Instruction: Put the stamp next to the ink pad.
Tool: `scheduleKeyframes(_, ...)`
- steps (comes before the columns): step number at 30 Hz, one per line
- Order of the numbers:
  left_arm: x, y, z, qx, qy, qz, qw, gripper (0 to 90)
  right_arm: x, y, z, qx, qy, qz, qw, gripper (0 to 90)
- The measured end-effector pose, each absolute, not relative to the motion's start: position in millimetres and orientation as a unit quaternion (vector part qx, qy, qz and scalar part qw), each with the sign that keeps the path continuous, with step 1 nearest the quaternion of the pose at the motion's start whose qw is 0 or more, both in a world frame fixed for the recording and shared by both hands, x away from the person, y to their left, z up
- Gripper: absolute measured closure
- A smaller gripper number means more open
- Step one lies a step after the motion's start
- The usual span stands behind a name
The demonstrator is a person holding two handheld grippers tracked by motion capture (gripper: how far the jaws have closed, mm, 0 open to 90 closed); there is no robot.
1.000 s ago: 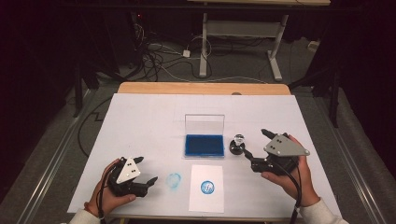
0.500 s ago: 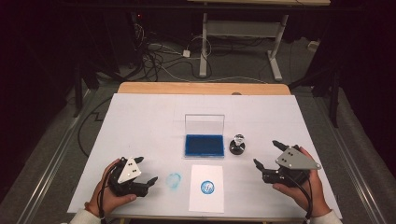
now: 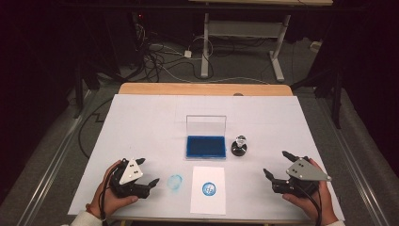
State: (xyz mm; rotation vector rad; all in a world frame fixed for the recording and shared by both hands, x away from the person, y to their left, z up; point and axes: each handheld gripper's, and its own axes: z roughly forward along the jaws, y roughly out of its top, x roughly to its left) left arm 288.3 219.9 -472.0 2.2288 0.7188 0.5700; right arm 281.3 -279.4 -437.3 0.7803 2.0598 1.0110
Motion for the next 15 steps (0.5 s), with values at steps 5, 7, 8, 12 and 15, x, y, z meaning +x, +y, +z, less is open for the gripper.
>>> scheduleKeyframes(5,289,220,-472,0.862,0.282,0.221,0.359,16.2,276,-291,-449,0.323,0.789,0.391,0.347,17.4)
scheduleKeyframes(7,289,220,-472,0.862,0.282,0.223,0.357,16.2,275,-294,-454,0.333,0.788,0.387,0.344,17.1)
scheduleKeyframes(8,289,220,-472,0.862,0.282,0.223,0.357,16.2,274,-296,-455,0.336,0.789,0.387,0.339,17.1)
scheduleKeyframes(12,286,220,-470,0.861,0.281,0.228,0.356,16.2,274,-297,-458,0.342,0.789,0.382,0.338,17.1)
scheduleKeyframes(15,284,221,-470,0.862,0.278,0.231,0.354,16.2,273,-296,-458,0.34,0.789,0.385,0.337,17.1)
